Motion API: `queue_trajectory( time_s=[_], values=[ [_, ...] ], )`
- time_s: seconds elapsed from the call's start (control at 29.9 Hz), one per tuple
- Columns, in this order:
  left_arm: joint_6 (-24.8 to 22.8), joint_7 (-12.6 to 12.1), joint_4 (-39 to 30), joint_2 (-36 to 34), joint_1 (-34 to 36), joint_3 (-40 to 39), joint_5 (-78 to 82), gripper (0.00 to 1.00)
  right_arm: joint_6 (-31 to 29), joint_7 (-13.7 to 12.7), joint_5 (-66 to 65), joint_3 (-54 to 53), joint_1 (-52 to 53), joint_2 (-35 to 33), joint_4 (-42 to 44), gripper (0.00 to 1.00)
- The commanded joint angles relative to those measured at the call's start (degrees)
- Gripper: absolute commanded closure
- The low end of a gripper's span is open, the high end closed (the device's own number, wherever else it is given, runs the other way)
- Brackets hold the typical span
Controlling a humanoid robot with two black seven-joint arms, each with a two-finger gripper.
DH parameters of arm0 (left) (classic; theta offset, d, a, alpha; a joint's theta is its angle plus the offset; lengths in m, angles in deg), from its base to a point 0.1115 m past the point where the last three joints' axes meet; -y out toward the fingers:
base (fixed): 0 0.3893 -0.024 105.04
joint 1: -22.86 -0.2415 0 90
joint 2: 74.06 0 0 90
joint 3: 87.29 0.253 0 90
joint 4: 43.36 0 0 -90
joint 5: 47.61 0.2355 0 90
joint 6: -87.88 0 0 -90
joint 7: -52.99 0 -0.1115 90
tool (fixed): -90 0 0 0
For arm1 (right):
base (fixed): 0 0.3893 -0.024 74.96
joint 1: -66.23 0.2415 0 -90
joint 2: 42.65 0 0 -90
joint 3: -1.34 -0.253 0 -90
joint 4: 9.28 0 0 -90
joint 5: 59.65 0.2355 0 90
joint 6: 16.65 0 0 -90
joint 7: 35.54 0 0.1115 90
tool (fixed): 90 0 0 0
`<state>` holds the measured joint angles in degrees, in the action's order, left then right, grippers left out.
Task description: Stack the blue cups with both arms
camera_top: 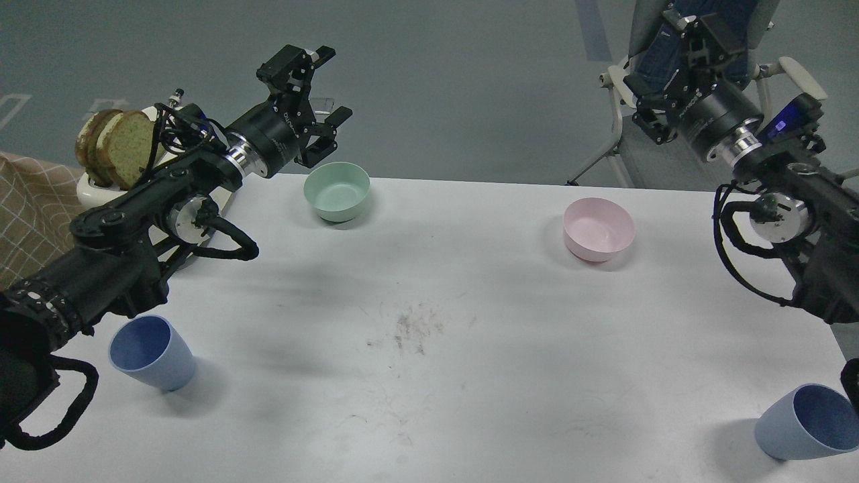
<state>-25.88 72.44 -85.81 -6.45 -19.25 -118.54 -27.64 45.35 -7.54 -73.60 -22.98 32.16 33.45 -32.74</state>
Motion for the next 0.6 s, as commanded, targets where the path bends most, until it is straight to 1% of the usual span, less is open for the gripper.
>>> queue_trajectory(
  time_s=[0.0,0.07,0.33,0.57],
  values=[
    [-0.14,0.15,0.0,0.24,-0.51,-0.66,-0.02,0.02,0.0,0.01,-0.02,-0.12,-0.82,2.21,1.48,0.0],
    [-0.14,0.42,0.0,0.42,-0.51,-0.84,-0.02,0.02,0.0,0.01,-0.02,-0.56,-0.82,2.83,1.84,0.0],
    [0.12,0.15,0.26,0.33,-0.51,-0.14,0.06,0.02,0.0,0.01,-0.02,-1.35,-0.64,3.18,1.84,0.0],
    [-0.67,0.06,1.32,0.5,0.19,-0.05,-0.02,0.02,0.0,0.01,-0.02,-1.35,-0.64,3.09,3.5,0.0]
  ],
)
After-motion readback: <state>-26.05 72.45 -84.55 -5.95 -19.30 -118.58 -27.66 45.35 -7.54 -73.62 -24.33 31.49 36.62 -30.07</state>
